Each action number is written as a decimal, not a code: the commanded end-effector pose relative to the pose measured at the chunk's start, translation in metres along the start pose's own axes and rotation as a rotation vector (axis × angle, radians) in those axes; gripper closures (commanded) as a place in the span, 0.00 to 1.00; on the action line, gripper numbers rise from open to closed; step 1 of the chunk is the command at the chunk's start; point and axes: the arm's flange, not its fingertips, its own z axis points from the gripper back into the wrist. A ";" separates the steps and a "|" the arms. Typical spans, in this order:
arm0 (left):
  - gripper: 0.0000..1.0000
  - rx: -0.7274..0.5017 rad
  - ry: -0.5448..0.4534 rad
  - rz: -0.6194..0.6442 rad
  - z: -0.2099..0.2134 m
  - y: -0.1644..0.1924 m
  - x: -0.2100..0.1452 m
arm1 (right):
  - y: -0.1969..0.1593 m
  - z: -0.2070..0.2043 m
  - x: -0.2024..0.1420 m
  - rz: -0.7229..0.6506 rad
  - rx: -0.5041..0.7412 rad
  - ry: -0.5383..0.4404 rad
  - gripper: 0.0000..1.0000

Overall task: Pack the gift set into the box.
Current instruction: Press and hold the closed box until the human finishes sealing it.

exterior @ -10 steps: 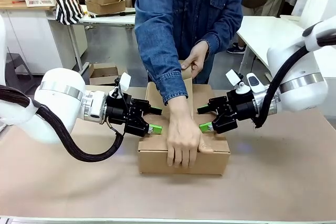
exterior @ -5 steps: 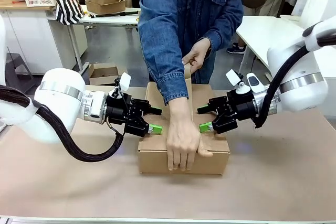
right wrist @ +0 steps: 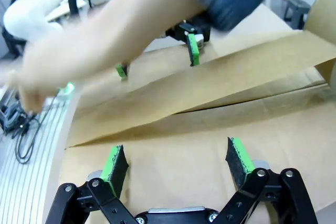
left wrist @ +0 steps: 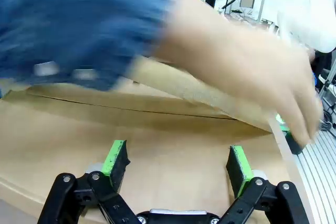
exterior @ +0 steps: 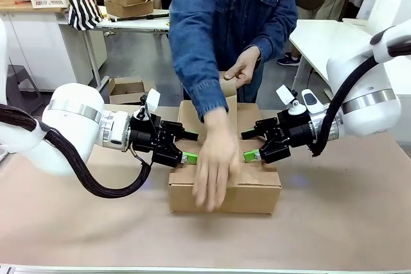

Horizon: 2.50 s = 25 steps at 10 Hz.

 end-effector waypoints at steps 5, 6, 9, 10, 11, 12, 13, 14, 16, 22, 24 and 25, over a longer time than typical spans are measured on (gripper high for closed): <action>0.00 -0.001 -0.001 0.010 0.000 0.000 -0.005 | 0.001 -0.001 -0.005 -0.019 -0.003 0.003 0.00; 0.00 -0.001 -0.001 0.010 0.000 0.000 -0.005 | 0.001 -0.001 -0.005 -0.019 -0.003 0.003 0.00; 0.00 -0.001 -0.001 0.010 0.000 0.000 -0.005 | 0.001 -0.001 -0.005 -0.019 -0.003 0.003 0.00; 0.00 -0.001 -0.001 0.010 0.000 0.000 -0.005 | 0.001 -0.001 -0.005 -0.019 -0.003 0.003 0.00; 0.00 -0.001 -0.001 0.010 0.000 0.000 -0.005 | 0.001 -0.001 -0.005 -0.019 -0.003 0.003 0.00; 0.00 -0.001 -0.001 0.010 0.000 0.000 -0.005 | 0.001 -0.001 -0.005 -0.019 -0.003 0.003 0.00; 0.00 -0.001 -0.001 0.010 0.000 0.000 -0.005 | 0.001 -0.001 -0.005 -0.019 -0.003 0.003 0.00; 0.00 -0.001 -0.001 0.010 0.000 0.000 -0.005 | 0.001 -0.001 -0.005 -0.019 -0.003 0.003 0.00; 0.00 -0.001 -0.001 0.010 0.000 0.000 -0.005 | 0.001 -0.001 -0.005 -0.019 -0.003 0.003 0.00; 0.00 -0.001 -0.001 0.010 0.000 0.000 -0.005 | 0.001 -0.001 -0.005 -0.019 -0.003 0.003 0.00; 0.00 -0.001 -0.001 0.010 0.000 0.000 -0.005 | 0.001 -0.001 -0.005 -0.019 -0.003 0.003 0.00; 0.00 -0.001 -0.001 0.010 0.000 0.000 -0.005 | 0.001 -0.001 -0.005 -0.019 -0.003 0.003 0.00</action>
